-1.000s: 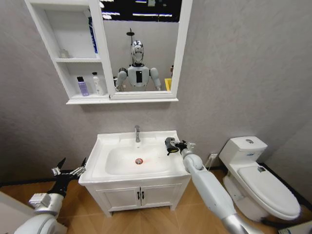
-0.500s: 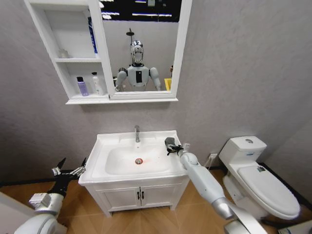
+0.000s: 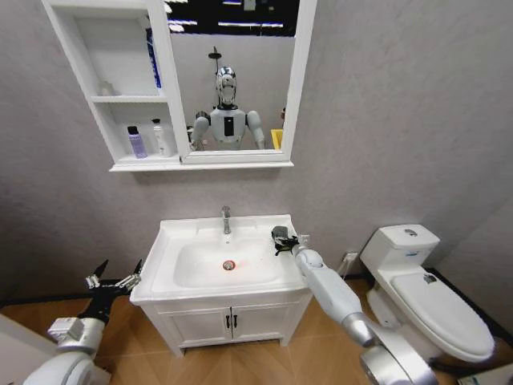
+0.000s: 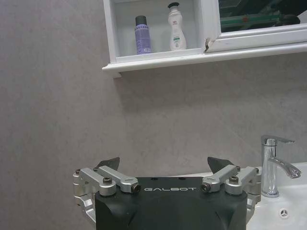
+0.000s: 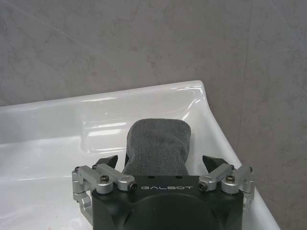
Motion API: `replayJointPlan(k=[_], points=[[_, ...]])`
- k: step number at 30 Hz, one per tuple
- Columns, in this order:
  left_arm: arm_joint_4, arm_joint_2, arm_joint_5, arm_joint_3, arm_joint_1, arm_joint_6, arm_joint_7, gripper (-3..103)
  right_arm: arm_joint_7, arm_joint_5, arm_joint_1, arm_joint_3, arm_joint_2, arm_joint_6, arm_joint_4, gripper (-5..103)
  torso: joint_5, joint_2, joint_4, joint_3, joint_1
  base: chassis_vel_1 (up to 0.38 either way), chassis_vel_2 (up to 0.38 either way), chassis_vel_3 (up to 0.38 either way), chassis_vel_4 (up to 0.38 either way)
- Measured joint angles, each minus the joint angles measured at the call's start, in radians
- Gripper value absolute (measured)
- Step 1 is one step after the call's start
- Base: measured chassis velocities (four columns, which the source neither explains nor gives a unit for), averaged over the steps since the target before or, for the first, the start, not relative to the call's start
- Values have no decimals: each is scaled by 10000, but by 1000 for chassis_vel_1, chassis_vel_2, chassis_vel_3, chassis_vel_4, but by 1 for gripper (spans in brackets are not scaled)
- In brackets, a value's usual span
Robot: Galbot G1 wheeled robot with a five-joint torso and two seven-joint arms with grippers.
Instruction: Move facial cleanser and shampoo from washbasin to cabinet, then wipe washbasin with towel.
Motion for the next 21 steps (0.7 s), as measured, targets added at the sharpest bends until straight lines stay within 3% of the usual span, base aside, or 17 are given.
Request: replayJointPlan(k=[1,7,9,10,12,21], points=[[0,0,0,0,0,0,0,100,0,0,0,0,0,0,0,98,0,0,0,0,0,0,0,0,0],[0,0,0,-1,0,0,0,100,183,-105,365,-224,124,-145,-177,71,-1,0,2,0,1,0,0,0,0],[0,0,0,0,-1,0,0,100,267,-119,413,-262,138,-244,-190,71,-2,0,1,0,0,0,0,0,0],[0,0,0,0,0,0,0,100,404,-129,446,-285,160,-391,-193,60,-1,-1,1,0,0,0,0,0,0],[0,0,0,0,-1,0,0,100,470,-150,447,-288,171,-447,-194,60,-1,0,2,0,0,0,0,0,0],[0,0,0,0,-1,0,0,100,688,-373,162,-260,134,-722,17,22,-2,0,2,-1,0,0,0,0,0]])
